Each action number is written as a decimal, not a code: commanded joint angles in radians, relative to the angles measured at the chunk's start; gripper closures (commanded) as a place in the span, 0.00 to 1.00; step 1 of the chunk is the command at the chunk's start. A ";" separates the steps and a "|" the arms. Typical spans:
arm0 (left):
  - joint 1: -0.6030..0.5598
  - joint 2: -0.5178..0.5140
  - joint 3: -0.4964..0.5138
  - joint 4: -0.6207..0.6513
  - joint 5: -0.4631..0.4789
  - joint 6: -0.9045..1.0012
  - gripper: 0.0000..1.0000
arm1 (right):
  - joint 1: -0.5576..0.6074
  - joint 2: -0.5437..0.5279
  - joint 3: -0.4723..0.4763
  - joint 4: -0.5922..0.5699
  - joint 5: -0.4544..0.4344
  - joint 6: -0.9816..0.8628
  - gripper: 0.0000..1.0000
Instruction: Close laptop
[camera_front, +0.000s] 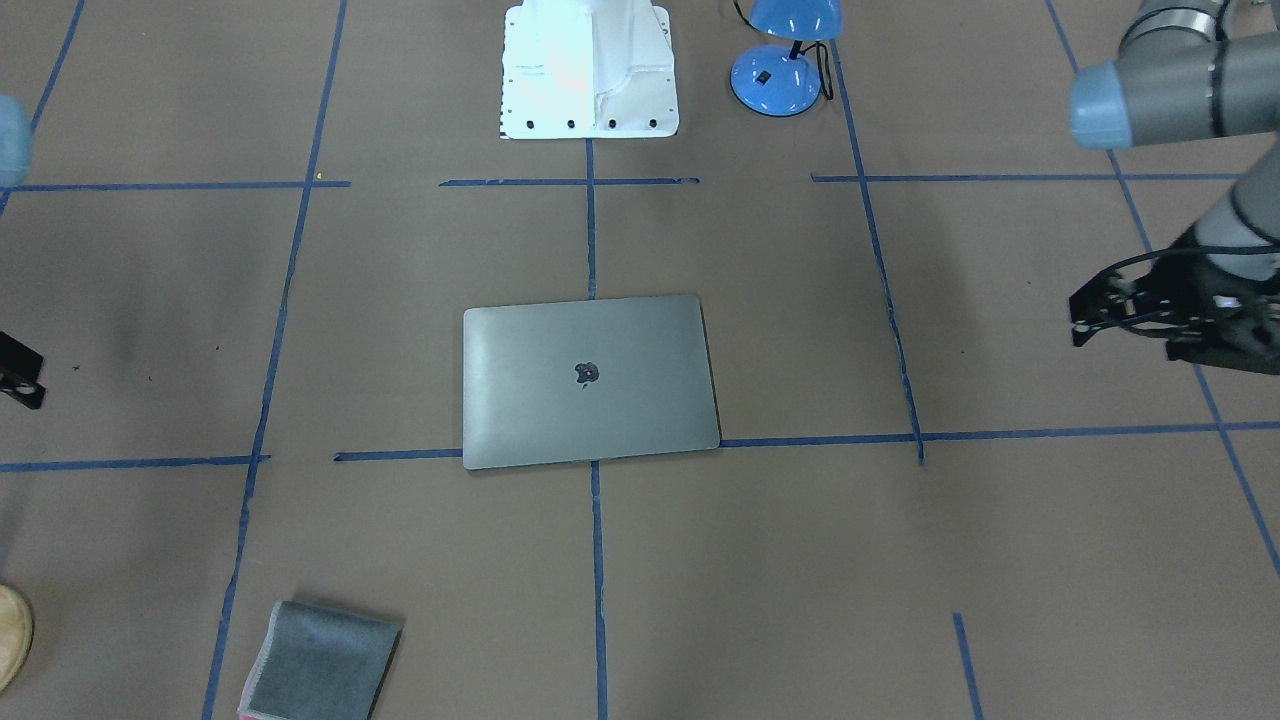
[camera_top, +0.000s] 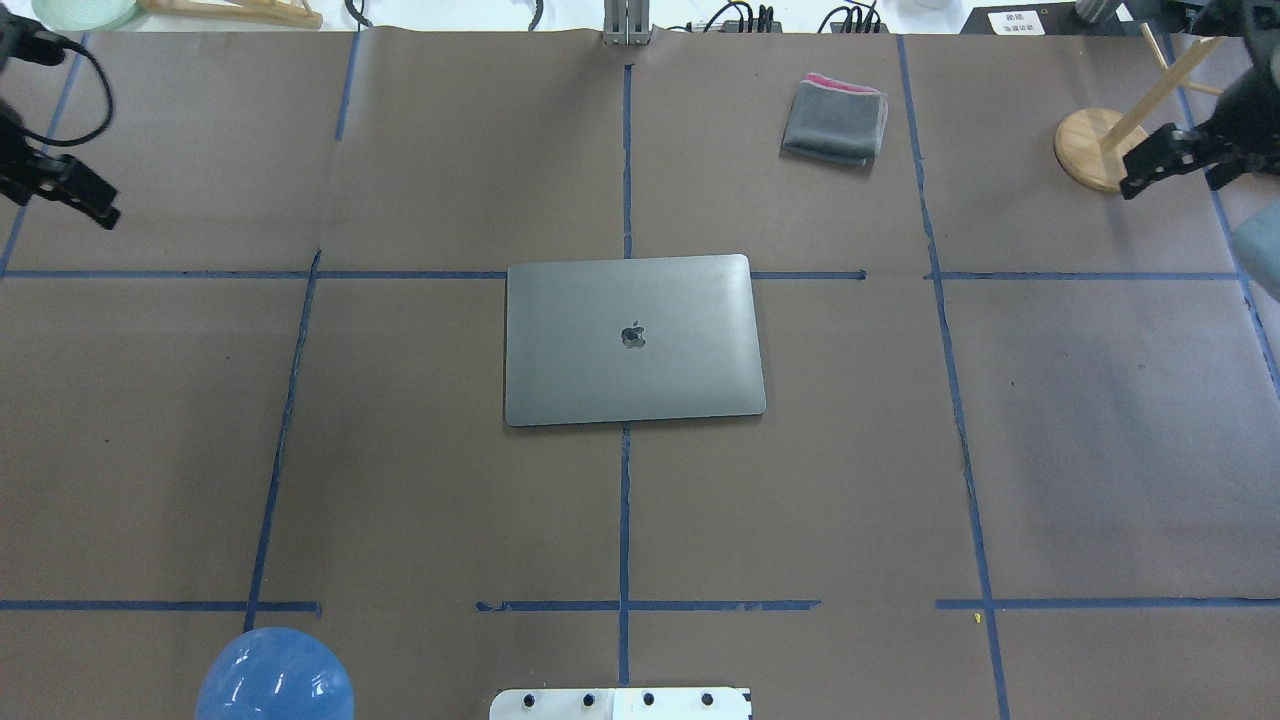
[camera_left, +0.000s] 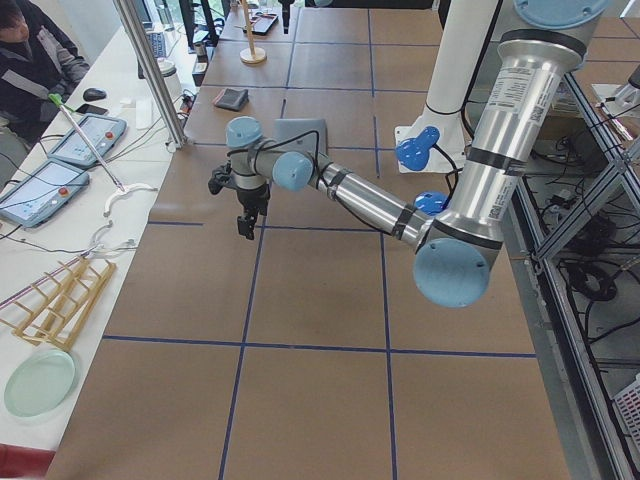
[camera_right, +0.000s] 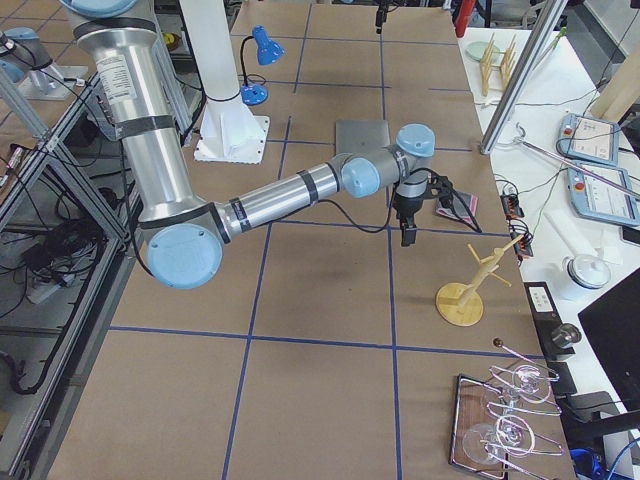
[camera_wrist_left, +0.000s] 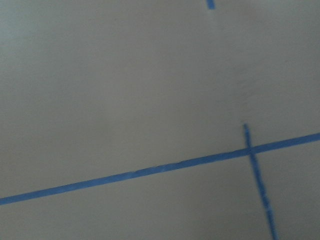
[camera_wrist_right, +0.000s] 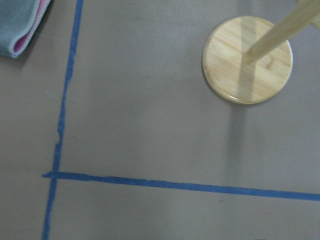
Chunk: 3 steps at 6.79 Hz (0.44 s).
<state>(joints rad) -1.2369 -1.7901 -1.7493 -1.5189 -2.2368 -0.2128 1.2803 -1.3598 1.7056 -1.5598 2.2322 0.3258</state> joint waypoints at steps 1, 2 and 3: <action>-0.180 0.156 -0.007 0.012 -0.067 0.179 0.00 | 0.178 -0.140 0.005 -0.044 0.047 -0.338 0.00; -0.226 0.214 -0.007 0.017 -0.075 0.267 0.00 | 0.247 -0.188 0.043 -0.127 0.075 -0.432 0.00; -0.289 0.234 -0.006 0.075 -0.111 0.294 0.00 | 0.258 -0.253 0.073 -0.172 0.081 -0.445 0.00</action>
<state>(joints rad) -1.4548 -1.5985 -1.7552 -1.4891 -2.3160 0.0265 1.4968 -1.5407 1.7438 -1.6678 2.2972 -0.0589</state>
